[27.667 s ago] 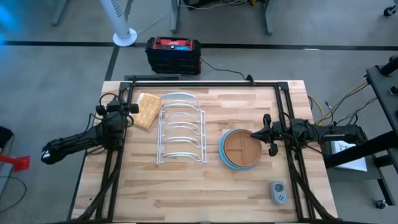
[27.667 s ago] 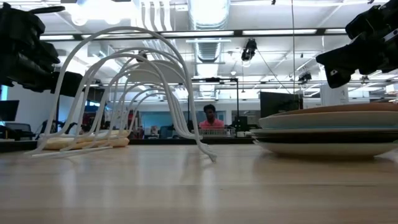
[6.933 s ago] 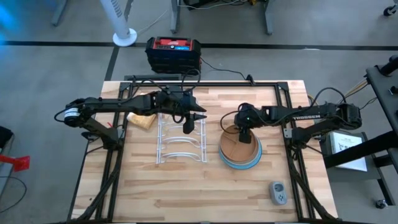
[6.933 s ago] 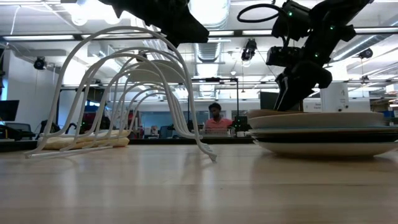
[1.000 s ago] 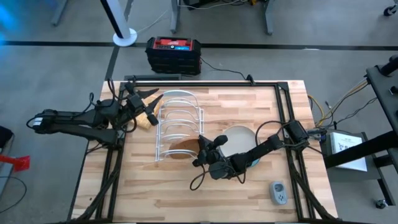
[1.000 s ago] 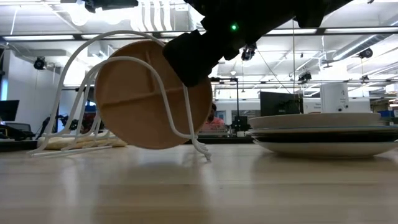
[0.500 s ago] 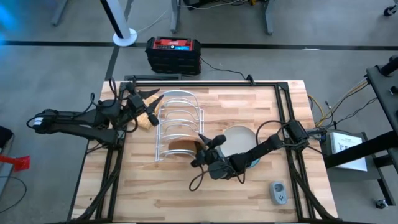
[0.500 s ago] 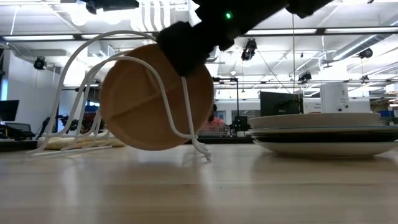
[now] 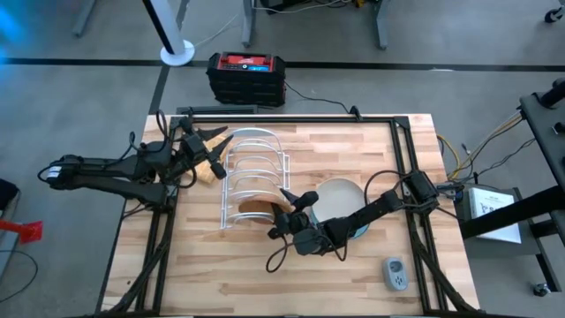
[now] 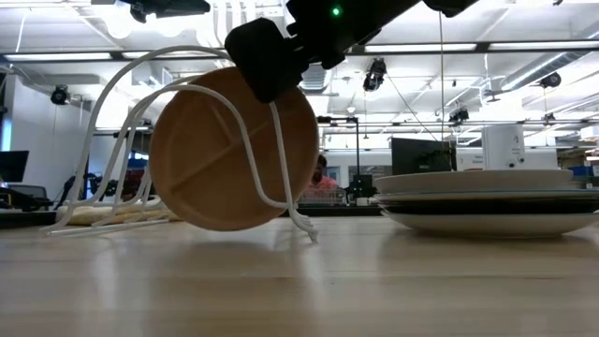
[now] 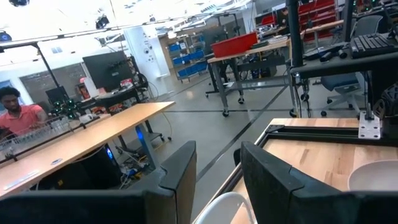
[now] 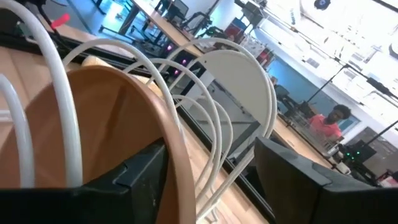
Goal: Sort dishes
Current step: Put the brown plate into the dishwasher rack
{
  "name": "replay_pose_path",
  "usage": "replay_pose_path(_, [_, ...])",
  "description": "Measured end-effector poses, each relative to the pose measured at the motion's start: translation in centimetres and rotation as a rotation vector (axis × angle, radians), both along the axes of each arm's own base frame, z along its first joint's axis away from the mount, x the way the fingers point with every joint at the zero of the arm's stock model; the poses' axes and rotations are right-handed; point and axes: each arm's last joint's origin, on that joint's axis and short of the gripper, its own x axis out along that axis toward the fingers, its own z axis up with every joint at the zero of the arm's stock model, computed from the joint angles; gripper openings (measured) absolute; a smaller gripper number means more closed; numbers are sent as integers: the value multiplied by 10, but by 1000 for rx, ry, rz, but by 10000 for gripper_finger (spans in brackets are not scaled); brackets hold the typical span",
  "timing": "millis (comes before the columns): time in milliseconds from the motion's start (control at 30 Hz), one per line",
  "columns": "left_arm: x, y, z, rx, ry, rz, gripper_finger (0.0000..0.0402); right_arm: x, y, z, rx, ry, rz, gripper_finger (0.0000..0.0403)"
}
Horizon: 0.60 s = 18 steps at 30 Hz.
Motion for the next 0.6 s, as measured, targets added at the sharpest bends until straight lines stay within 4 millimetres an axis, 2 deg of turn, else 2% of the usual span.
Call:
replay_pose_path(367, [0,0,-1,-8,3,-1,116,-1,0,14,59,-67,49,264])
replay_pose_path(500, [0,0,-2,-23,5,-2,116,0,-2,13,154,-108,131,276])
replay_pose_path(600, [0,0,-3,-36,5,-3,116,2,-12,10,270,-129,160,282])
